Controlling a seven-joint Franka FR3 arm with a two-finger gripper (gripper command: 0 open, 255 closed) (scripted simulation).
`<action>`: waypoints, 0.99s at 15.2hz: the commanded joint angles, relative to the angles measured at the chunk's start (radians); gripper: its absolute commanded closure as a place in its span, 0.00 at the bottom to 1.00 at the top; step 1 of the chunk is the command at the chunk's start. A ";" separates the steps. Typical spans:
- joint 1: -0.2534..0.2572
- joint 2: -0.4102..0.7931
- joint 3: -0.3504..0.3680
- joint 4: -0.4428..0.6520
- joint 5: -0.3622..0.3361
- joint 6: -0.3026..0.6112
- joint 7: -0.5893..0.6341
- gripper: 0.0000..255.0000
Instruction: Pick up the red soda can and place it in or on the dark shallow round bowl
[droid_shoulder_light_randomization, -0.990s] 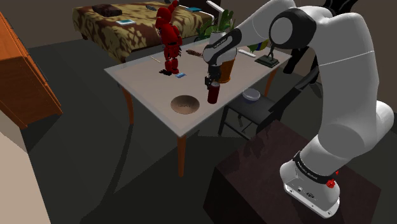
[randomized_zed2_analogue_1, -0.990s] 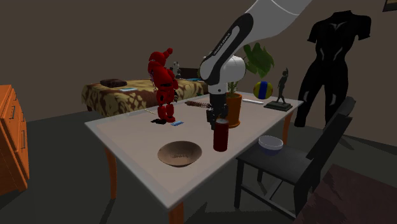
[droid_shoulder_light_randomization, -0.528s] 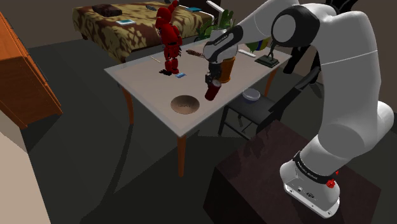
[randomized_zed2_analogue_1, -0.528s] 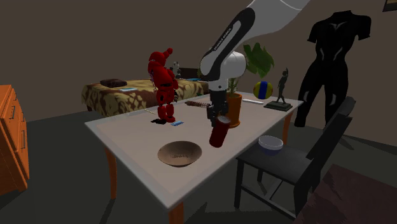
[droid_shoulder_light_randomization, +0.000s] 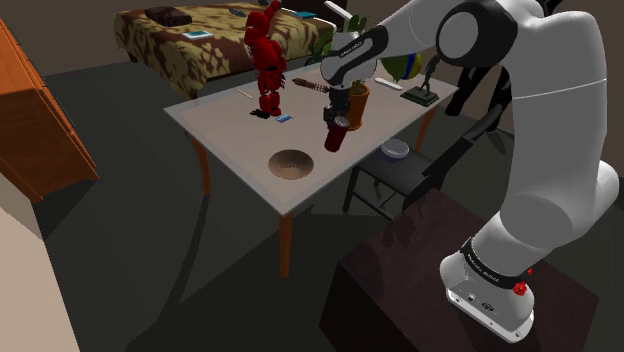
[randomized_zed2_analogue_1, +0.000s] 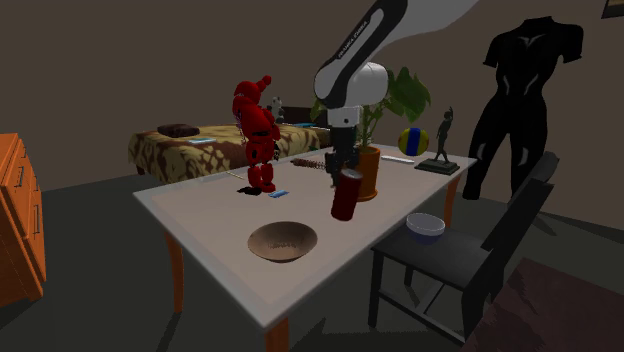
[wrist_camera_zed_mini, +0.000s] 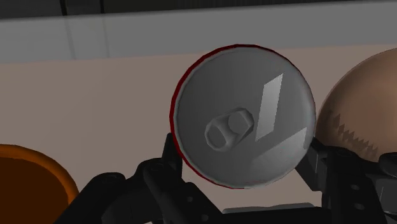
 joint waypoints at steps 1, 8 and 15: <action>0.000 -0.014 -0.001 0.007 -0.001 -0.020 0.000 1.00; 0.001 -0.064 -0.002 0.026 -0.003 -0.089 0.000 1.00; 0.062 -0.085 0.015 0.057 -0.010 -0.143 0.079 1.00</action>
